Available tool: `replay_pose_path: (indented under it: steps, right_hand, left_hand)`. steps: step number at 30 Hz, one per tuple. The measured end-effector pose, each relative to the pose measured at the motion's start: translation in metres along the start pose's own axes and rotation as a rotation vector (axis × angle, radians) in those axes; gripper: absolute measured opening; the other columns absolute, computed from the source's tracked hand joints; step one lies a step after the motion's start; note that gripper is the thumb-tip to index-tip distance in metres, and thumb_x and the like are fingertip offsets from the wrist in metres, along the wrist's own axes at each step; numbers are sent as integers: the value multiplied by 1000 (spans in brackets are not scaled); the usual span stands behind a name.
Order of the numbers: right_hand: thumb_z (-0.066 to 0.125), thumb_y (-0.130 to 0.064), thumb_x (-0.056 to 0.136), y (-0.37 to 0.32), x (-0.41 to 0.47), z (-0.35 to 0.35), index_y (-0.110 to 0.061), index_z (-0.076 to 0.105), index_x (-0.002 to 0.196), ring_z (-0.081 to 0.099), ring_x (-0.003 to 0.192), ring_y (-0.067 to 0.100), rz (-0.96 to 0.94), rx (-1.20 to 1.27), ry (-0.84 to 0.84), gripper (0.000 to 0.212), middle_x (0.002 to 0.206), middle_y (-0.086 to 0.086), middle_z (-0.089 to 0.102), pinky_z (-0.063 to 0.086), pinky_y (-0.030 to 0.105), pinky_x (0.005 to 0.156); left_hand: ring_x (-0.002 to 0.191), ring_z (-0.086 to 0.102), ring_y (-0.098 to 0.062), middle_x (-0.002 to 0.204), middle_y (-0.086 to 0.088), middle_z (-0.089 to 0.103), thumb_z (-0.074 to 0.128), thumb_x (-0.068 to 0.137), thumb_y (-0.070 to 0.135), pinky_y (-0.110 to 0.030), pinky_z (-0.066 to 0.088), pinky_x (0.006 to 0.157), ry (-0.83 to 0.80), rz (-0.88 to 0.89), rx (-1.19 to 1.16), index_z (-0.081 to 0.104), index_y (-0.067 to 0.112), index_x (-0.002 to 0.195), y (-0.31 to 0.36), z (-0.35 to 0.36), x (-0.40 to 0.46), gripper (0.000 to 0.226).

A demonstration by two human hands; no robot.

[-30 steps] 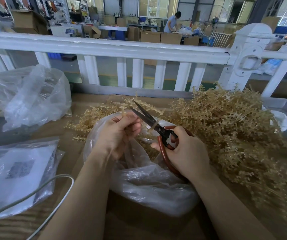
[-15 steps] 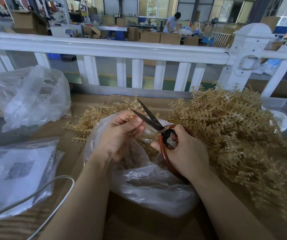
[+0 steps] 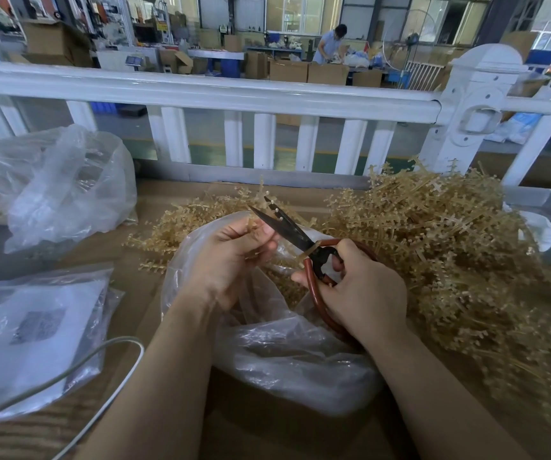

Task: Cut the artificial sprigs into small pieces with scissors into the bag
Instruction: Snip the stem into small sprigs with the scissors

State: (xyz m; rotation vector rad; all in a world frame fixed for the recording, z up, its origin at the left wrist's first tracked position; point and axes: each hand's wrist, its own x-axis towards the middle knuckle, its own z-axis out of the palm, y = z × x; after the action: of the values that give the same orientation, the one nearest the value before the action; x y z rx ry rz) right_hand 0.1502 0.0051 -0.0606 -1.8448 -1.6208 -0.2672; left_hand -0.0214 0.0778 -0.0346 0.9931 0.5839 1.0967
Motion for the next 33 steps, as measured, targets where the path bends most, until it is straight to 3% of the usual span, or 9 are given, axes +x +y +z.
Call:
replay_pose_path:
  steps: [4,9,20,23,27,30,33]
  right_hand:
    - [40,-91,72,2,-2,1,-29,39,78,44,54,0,-13,23,10,62,66,-20,47,22,13,46]
    - [32,-96,70,3,-2,1,-30,41,81,38,53,-3,-8,58,6,68,62,-24,41,20,13,48]
    - [39,-93,71,4,-2,0,-30,46,83,46,57,-1,-25,76,9,65,68,-21,52,24,11,49]
    - [40,-90,72,3,-2,0,-26,47,80,45,54,1,-36,69,26,66,63,-20,47,23,13,49]
    - [44,-87,74,0,-2,-3,-27,41,77,28,48,-13,-33,78,74,60,55,-25,30,16,12,48]
    - [45,-87,75,0,-2,-2,-28,40,75,27,47,-14,-40,82,73,59,52,-25,30,15,12,47]
    - [45,-89,74,2,-2,0,-29,41,75,30,47,-14,-40,86,52,61,53,-24,34,17,12,47]
  left_hand:
    - [64,64,-8,70,0,69,68,75,13,-17,54,66,-11,-9,9,76,17,69,-1,-1,1,11]
    - [66,66,-8,71,1,70,69,74,17,-17,54,68,-35,-16,16,74,19,67,-3,-4,3,9]
    - [70,66,-10,74,0,70,69,74,15,-25,49,78,-17,-34,-20,71,13,79,-7,-7,6,6]
    - [71,66,-10,74,0,70,69,75,16,-21,52,74,-28,-30,-7,69,11,83,-7,-7,6,10]
    - [69,67,-9,73,1,70,69,74,15,-21,53,70,-28,-25,-14,67,12,82,-6,-8,5,8]
    - [70,67,-9,74,2,71,68,75,11,-24,52,75,-19,47,-15,71,16,78,-6,-4,5,7]
    - [67,67,-8,75,3,73,65,79,7,-21,54,68,-24,188,-60,76,19,77,-5,-2,5,16]
